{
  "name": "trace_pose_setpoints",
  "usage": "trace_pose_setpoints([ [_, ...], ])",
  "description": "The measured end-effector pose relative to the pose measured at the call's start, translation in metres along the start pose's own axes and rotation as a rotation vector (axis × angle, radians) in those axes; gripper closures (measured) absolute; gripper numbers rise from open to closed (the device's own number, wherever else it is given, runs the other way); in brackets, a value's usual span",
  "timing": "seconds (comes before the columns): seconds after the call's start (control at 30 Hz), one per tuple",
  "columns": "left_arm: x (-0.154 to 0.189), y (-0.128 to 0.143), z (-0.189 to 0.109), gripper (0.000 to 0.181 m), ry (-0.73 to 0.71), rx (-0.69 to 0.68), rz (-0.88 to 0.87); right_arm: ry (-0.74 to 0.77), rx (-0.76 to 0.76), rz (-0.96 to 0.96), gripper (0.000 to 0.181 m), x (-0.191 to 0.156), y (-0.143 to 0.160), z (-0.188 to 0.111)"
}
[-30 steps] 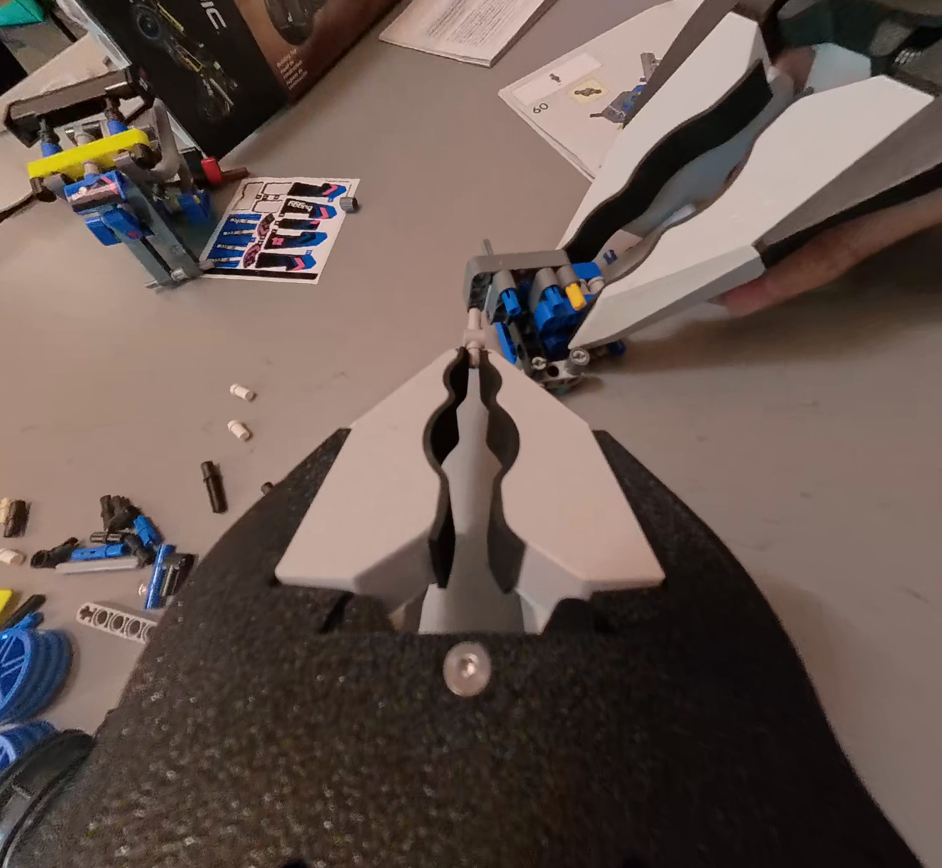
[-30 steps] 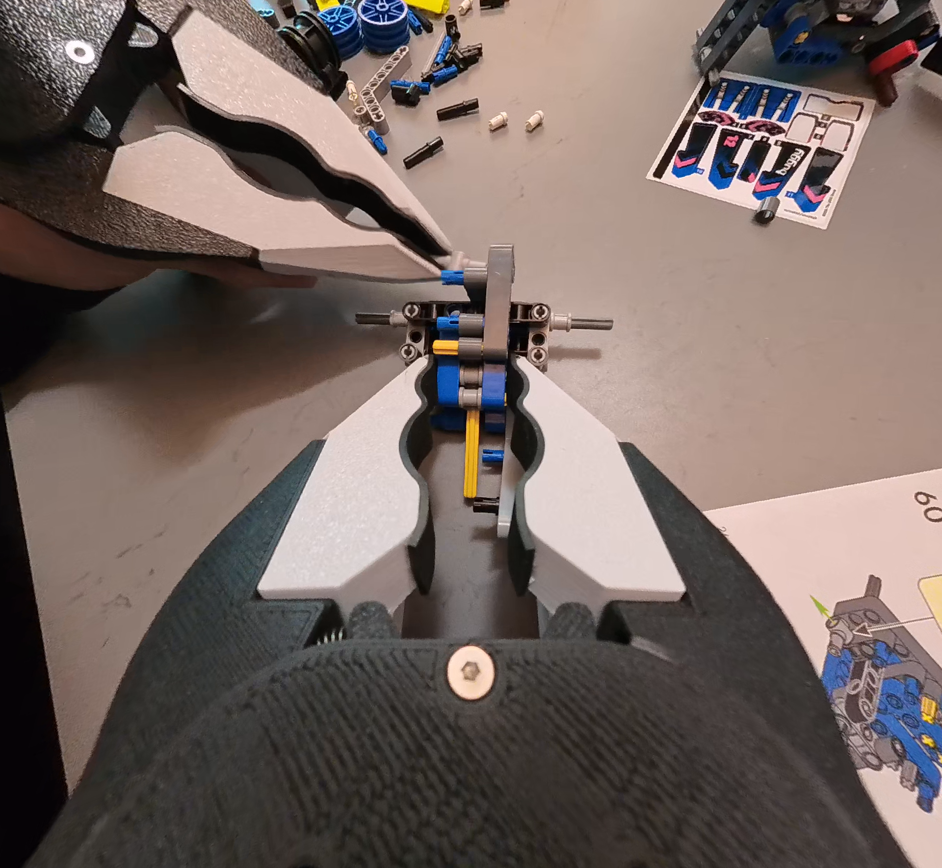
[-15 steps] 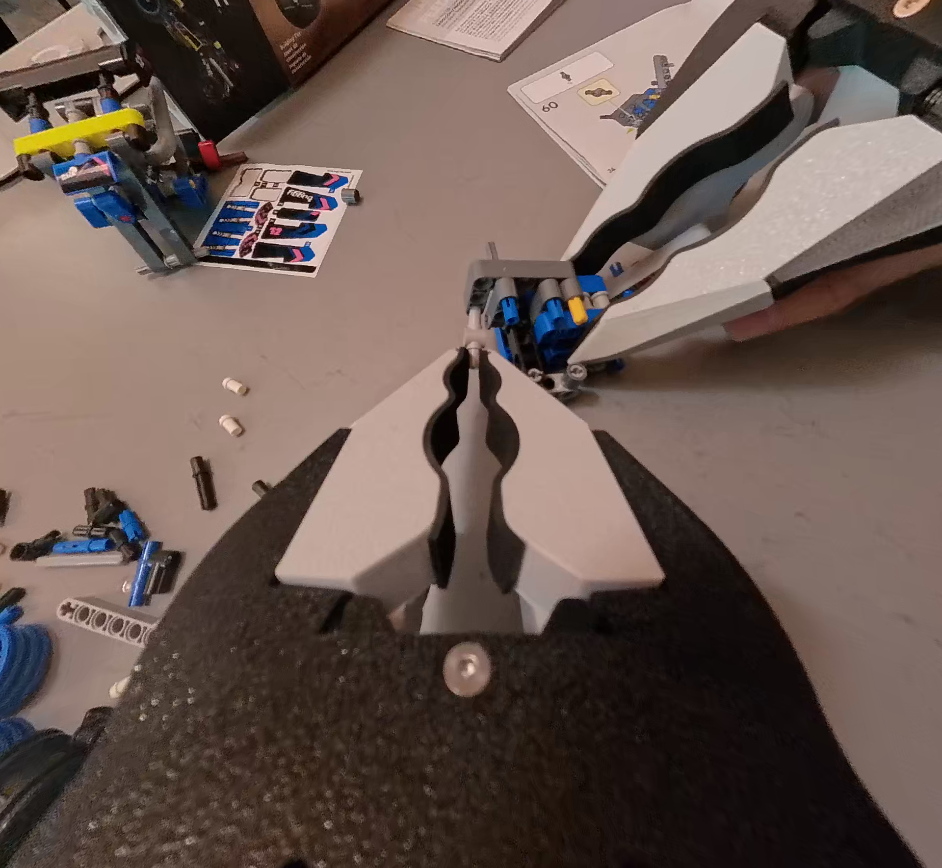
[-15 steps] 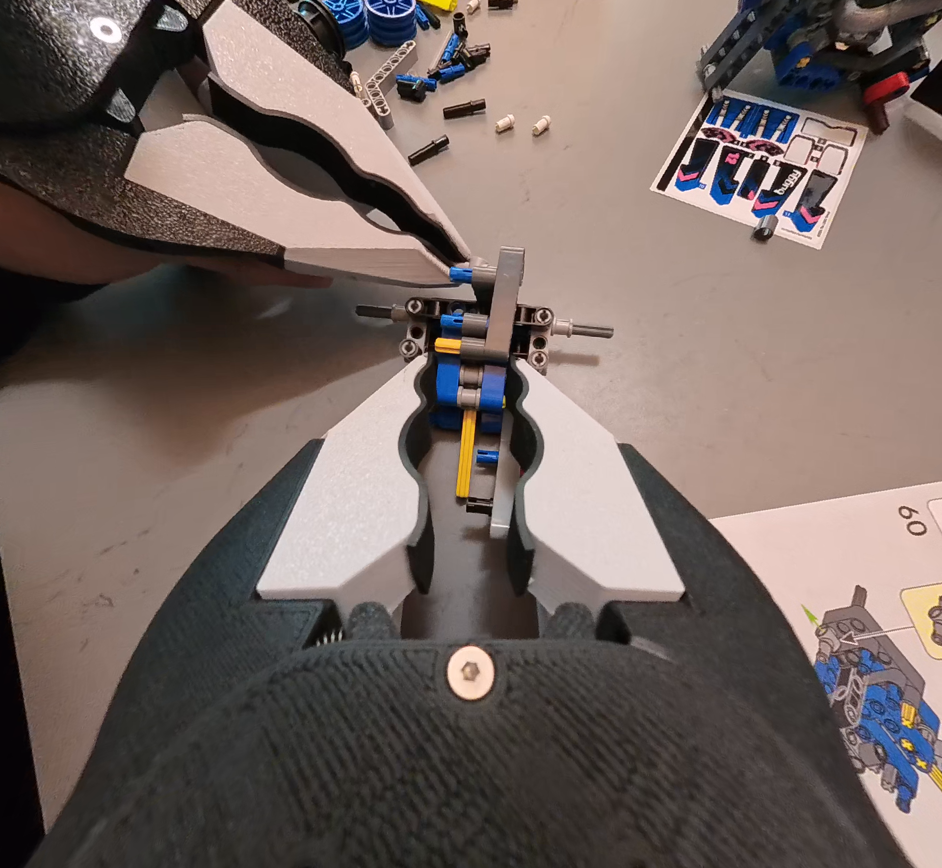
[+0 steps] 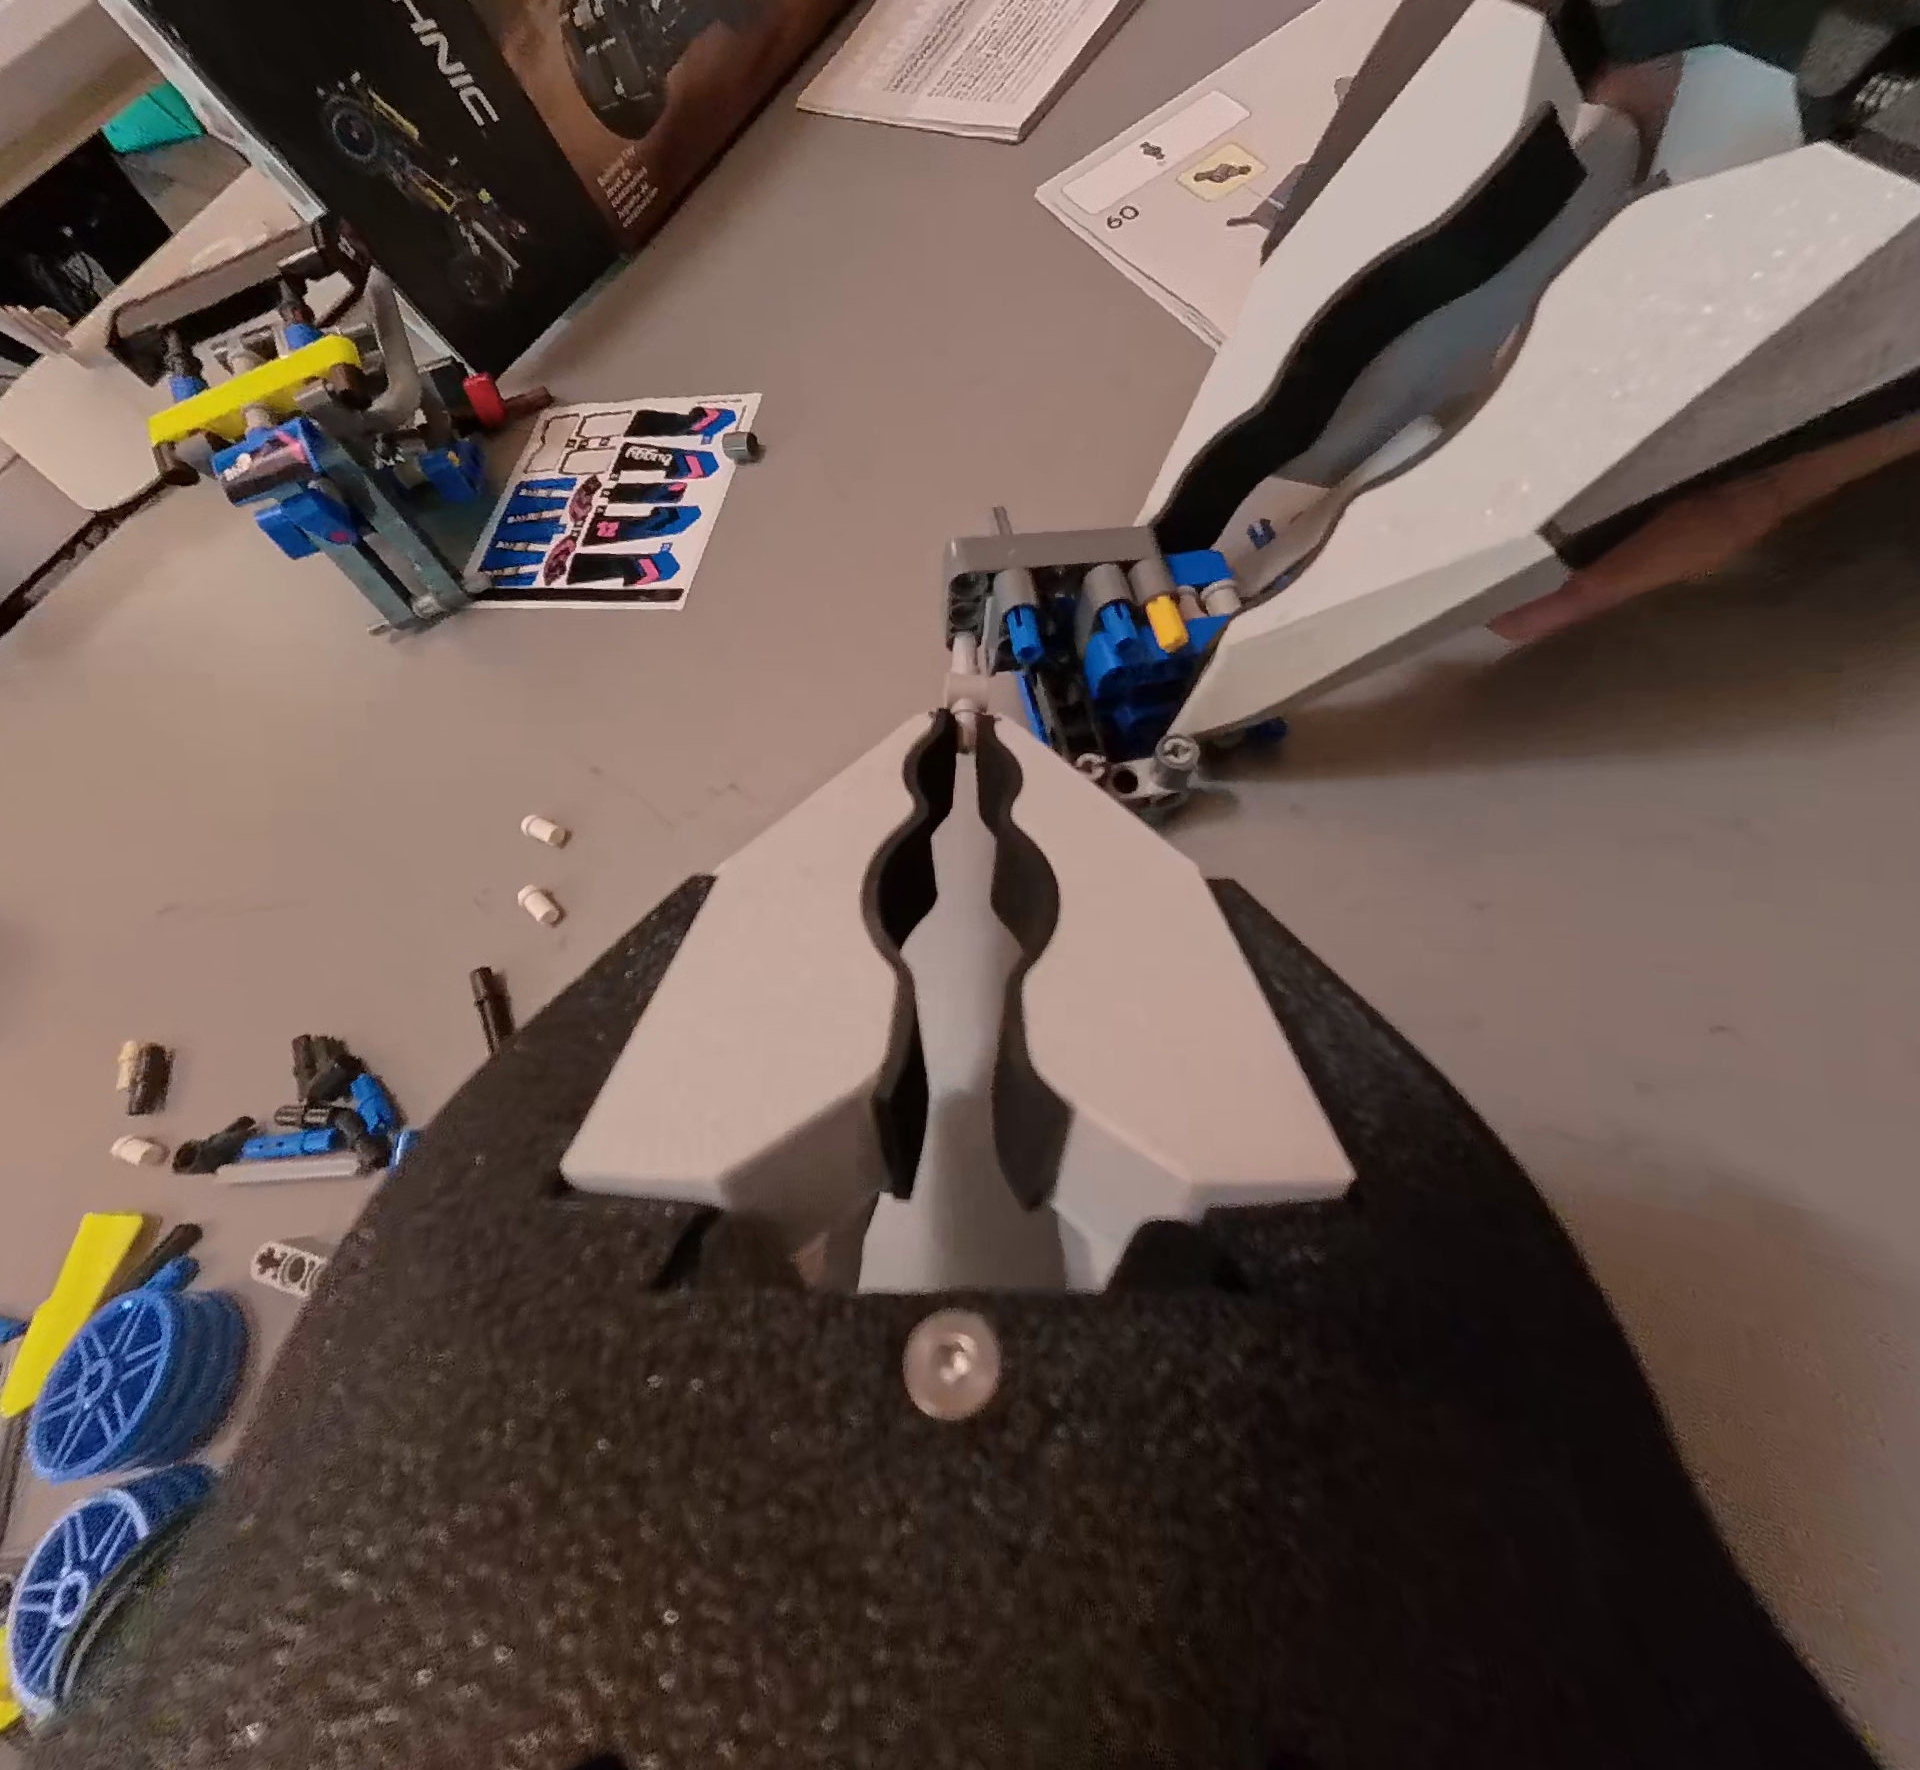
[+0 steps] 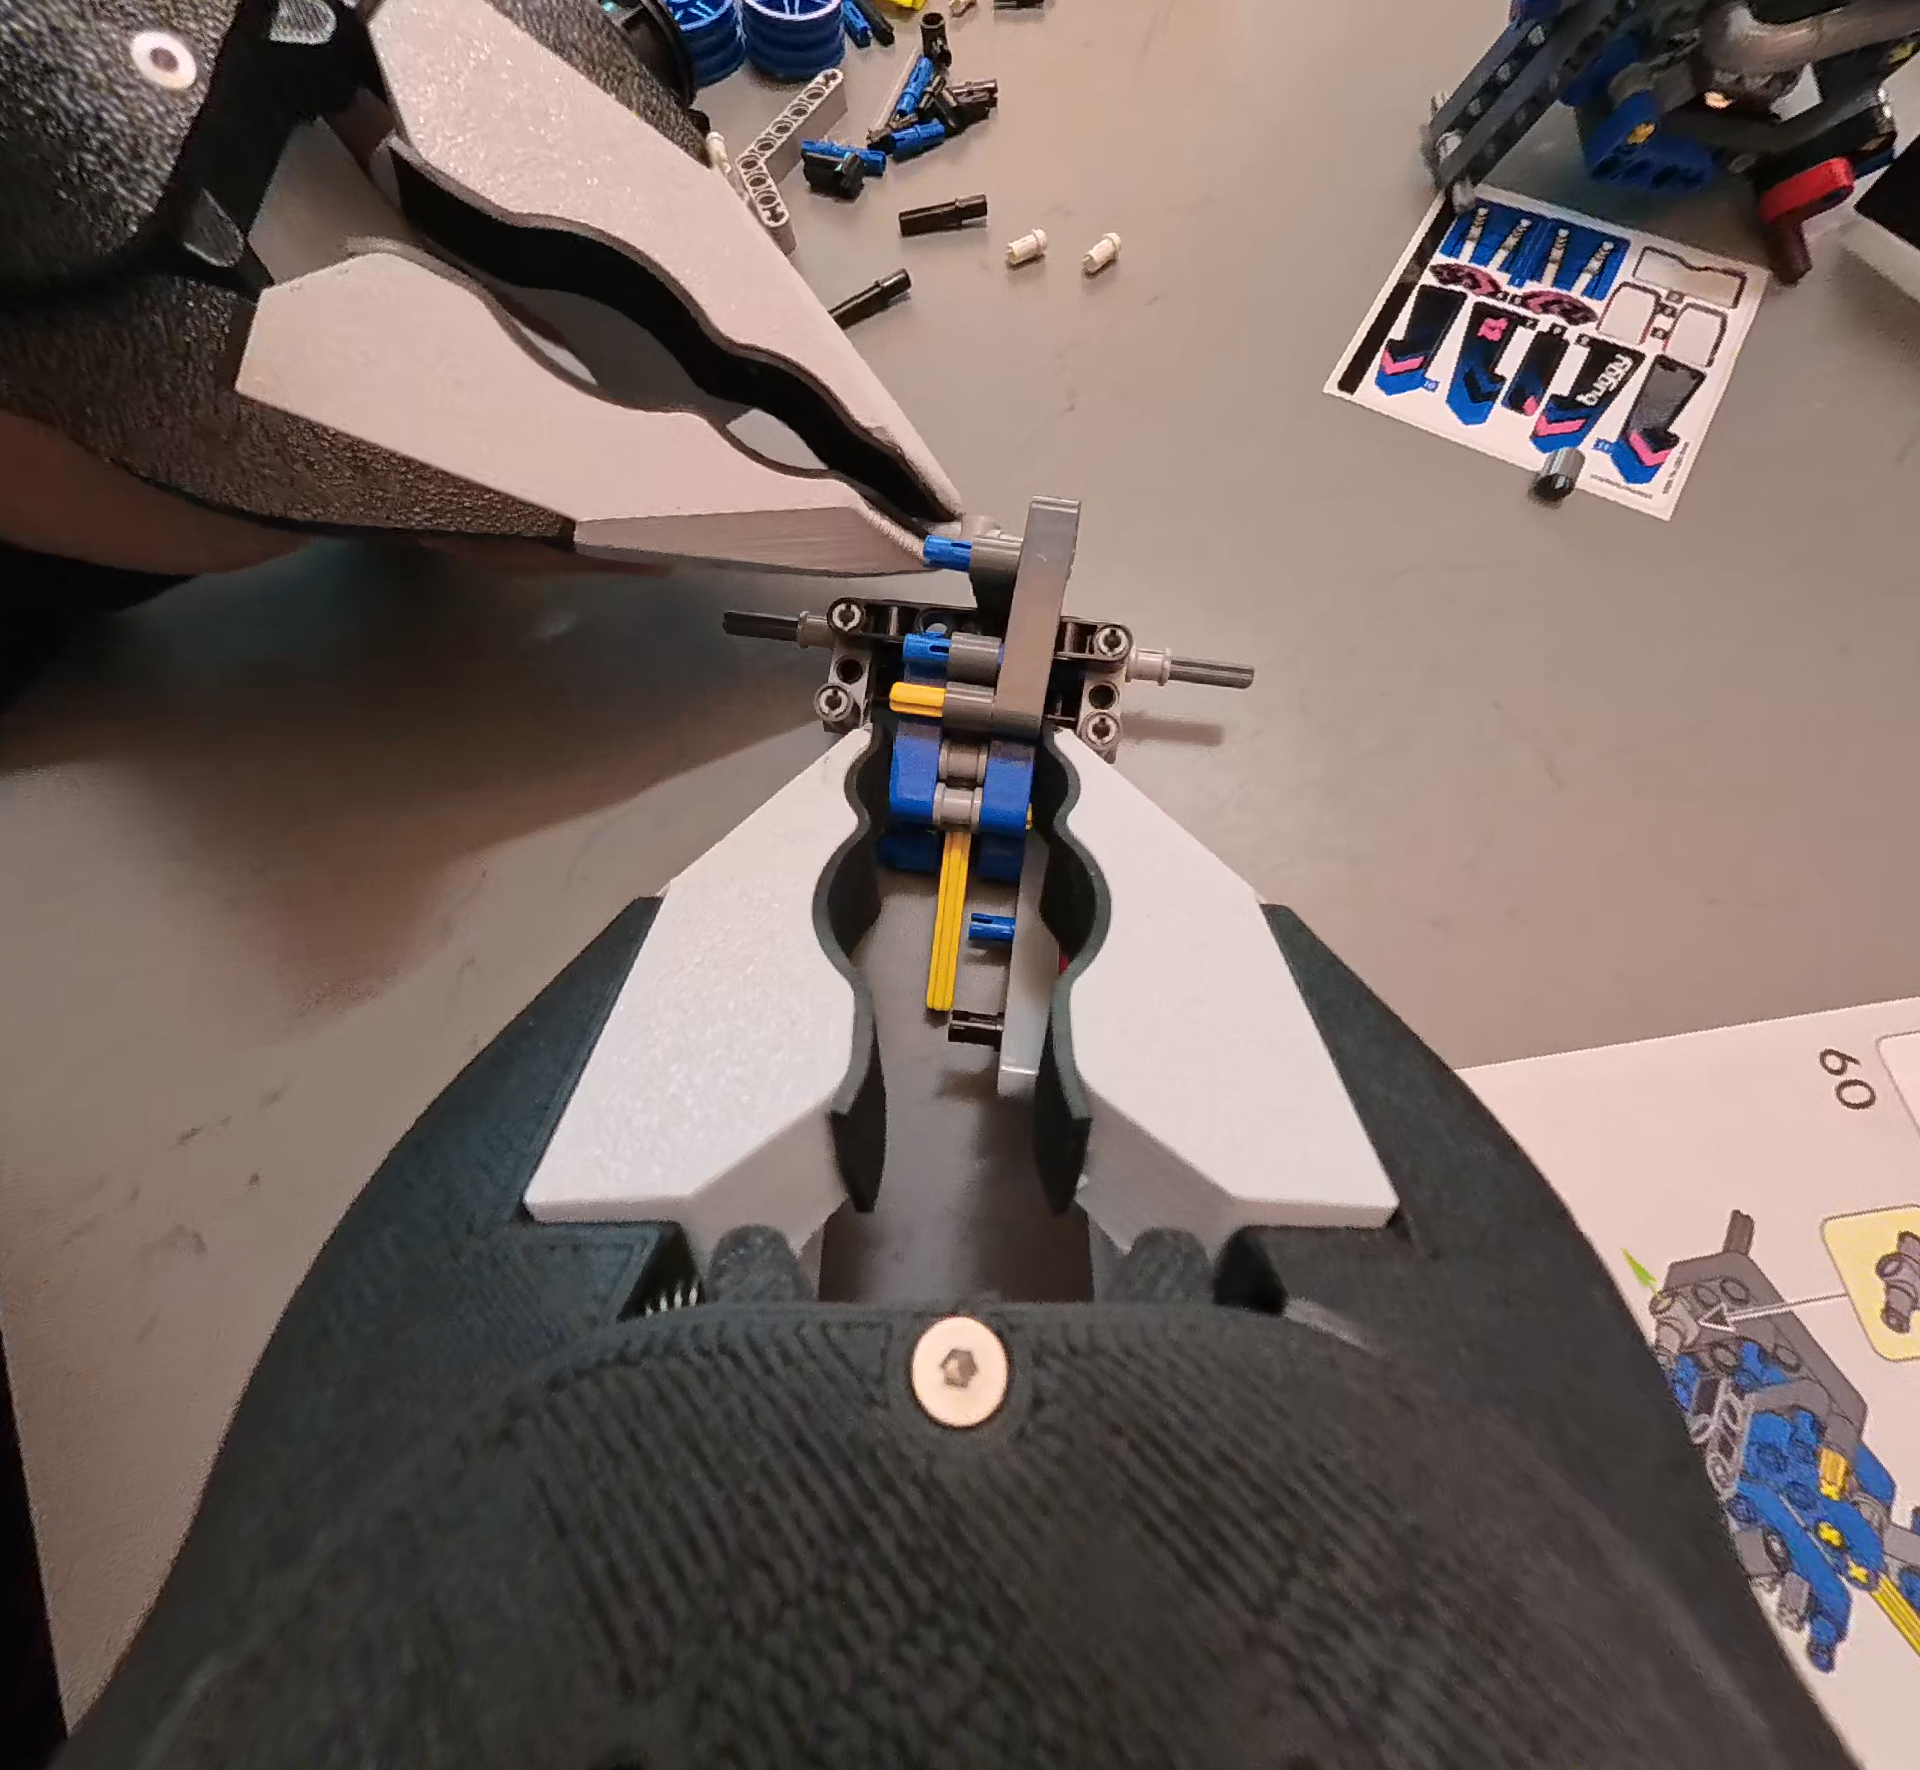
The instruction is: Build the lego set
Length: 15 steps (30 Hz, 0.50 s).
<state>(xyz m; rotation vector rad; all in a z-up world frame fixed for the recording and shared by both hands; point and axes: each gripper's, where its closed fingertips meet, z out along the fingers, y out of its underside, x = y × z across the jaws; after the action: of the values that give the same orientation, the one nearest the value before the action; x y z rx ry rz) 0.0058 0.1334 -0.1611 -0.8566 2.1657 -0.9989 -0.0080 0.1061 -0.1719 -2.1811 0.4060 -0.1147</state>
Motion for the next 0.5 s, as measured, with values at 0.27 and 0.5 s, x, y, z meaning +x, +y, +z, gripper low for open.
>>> trace_pose_setpoints([
  [0.27,0.0000,-0.0044,-0.0032,0.180,-0.019,0.041,0.050,-0.065,0.006,0.055,0.155,-0.0009,-0.0005,-0.0011],
  [0.5,0.0008,-0.0051,-0.0027,0.180,-0.116,0.006,0.266,-0.106,0.007,0.057,0.154,-0.0026,-0.0001,-0.0024],
])
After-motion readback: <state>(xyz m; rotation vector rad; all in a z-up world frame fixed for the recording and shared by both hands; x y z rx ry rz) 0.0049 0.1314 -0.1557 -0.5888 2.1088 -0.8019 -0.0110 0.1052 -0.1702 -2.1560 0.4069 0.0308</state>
